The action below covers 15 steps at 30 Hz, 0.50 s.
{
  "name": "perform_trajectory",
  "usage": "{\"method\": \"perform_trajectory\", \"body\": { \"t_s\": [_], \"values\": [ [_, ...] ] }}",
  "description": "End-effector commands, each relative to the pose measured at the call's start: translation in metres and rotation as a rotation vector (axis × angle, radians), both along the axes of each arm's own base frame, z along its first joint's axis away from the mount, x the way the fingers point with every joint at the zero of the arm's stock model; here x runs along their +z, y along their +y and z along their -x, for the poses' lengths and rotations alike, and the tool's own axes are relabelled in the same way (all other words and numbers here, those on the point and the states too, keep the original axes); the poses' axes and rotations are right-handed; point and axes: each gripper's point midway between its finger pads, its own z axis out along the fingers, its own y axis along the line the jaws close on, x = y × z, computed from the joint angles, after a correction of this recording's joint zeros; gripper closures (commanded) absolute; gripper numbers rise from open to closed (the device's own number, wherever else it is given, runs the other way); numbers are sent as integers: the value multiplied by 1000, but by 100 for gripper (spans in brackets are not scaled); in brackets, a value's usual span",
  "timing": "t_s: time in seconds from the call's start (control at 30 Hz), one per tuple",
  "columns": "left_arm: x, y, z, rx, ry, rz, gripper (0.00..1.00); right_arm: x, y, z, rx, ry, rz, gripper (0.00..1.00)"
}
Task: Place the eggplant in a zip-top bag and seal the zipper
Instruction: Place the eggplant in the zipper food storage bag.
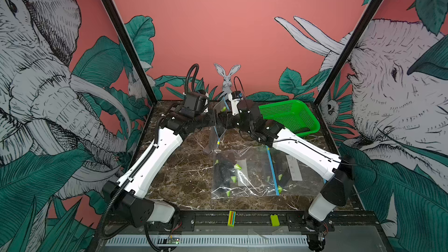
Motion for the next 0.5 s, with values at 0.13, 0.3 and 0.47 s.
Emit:
{"method": "perform_trajectory", "body": {
  "t_s": [0.13, 0.3, 0.47],
  "values": [
    [14, 0, 1, 0, -35, 20, 100, 23, -4, 8, 7, -22, -31, 53],
    [15, 4, 2, 7, -37, 11, 100, 29, -11, 9, -1, -36, -26, 50],
    [15, 4, 3, 4, -40, 6, 100, 30, -23, 8, -14, -30, -25, 46]
  ]
}}
